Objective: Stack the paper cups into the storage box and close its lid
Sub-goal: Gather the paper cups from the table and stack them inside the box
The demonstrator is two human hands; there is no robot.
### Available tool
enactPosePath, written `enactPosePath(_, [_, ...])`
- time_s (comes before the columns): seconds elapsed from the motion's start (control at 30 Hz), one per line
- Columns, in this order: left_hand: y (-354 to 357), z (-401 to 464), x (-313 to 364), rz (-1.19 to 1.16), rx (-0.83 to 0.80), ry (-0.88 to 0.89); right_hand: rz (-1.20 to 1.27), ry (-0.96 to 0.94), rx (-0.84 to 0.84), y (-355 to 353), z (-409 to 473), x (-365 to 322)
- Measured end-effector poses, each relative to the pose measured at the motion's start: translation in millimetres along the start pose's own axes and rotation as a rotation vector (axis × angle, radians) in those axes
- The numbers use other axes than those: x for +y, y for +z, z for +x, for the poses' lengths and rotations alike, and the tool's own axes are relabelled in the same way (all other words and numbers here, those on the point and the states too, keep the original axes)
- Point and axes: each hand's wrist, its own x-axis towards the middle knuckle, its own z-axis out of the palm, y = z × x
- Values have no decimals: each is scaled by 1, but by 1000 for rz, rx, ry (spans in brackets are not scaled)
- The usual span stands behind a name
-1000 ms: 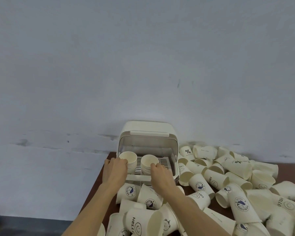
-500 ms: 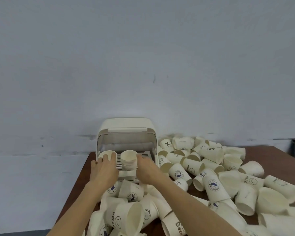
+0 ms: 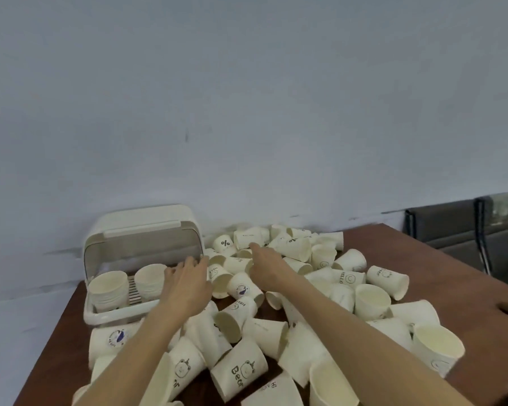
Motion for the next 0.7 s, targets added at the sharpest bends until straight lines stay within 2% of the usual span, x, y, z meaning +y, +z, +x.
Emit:
enactPosePath(0.43, [25, 22, 118, -26, -86, 202, -30, 210, 80, -40, -31, 127])
enactPosePath(0.7, [44, 69, 163, 58, -115, 267, -113, 293, 49, -42, -14, 188])
